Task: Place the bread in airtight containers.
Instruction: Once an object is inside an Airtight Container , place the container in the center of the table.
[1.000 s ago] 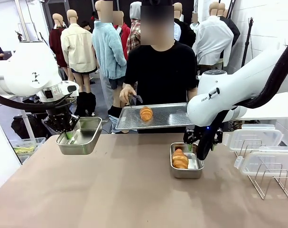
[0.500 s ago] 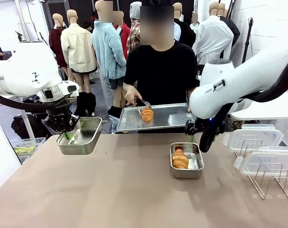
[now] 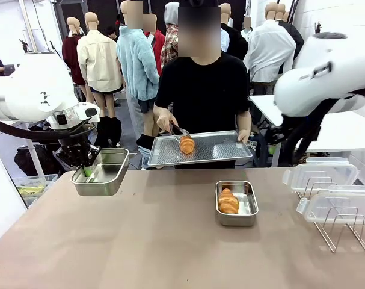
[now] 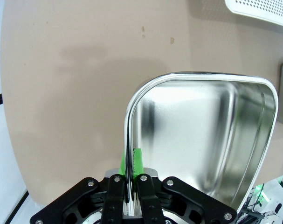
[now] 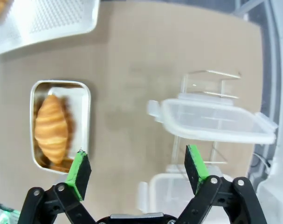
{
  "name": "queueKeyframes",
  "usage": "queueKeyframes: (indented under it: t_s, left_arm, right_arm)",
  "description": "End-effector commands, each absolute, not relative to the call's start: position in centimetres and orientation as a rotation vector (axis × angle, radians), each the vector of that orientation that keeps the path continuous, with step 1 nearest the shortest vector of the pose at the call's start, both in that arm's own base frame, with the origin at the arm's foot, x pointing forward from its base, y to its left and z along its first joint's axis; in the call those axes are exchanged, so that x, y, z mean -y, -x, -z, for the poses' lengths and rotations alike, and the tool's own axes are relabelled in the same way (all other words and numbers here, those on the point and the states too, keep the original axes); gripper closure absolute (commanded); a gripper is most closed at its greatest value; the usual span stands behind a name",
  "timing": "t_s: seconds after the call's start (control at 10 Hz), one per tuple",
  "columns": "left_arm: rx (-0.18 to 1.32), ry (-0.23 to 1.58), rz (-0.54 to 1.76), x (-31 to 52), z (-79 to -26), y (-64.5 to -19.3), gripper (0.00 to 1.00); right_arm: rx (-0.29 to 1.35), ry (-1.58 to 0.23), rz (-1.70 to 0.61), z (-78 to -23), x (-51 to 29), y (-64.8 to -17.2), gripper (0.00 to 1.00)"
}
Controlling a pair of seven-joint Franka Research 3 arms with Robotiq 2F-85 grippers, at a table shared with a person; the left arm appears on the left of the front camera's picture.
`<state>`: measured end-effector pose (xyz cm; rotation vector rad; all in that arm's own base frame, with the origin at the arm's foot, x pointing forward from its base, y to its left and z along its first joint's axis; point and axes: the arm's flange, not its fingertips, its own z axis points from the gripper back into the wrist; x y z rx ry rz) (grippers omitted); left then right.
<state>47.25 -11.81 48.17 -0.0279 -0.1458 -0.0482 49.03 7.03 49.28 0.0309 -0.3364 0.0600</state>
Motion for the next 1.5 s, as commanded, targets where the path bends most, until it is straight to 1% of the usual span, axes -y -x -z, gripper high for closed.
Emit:
queueKeyframes:
  t_s: [0.0, 0.3, 0.5, 0.6, 0.7, 0.8, 1.4]
  left_arm:
    - [0.157, 0.027, 0.049, 11.8, -48.5, -47.3, 1.00]
    - [0.157, 0.027, 0.049, 11.8, -48.5, -47.3, 1.00]
    - [0.157, 0.027, 0.049, 11.8, -48.5, -47.3, 1.00]
    - [0.157, 0.027, 0.049, 11.8, -48.5, -47.3, 1.00]
    - [0.157, 0.027, 0.049, 11.8, -48.5, -47.3, 1.00]
    - [0.157, 0.027, 0.049, 11.8, -48.5, -47.3, 1.00]
    - [0.157, 0.027, 0.049, 11.8, -48.5, -47.3, 1.00]
  right_arm:
    - [0.321, -0.075, -0.038, -49.3, -2.5, -48.6, 0.00]
    - [0.313, -0.076, -0.033, -49.7, 4.7, -47.6, 0.00]
    - [0.329, -0.067, -0.034, -49.9, 7.6, -46.4, 0.00]
    - [0.350, -0.101, -0.037, -50.1, 8.4, -45.7, 0.00]
    - [0.351, -0.128, -0.058, -49.8, 8.8, -45.1, 0.00]
    - [0.330, -0.056, -0.015, -50.2, 8.4, -46.9, 0.00]
    - [0.330, -0.056, -0.015, -50.2, 8.4, -46.9, 0.00]
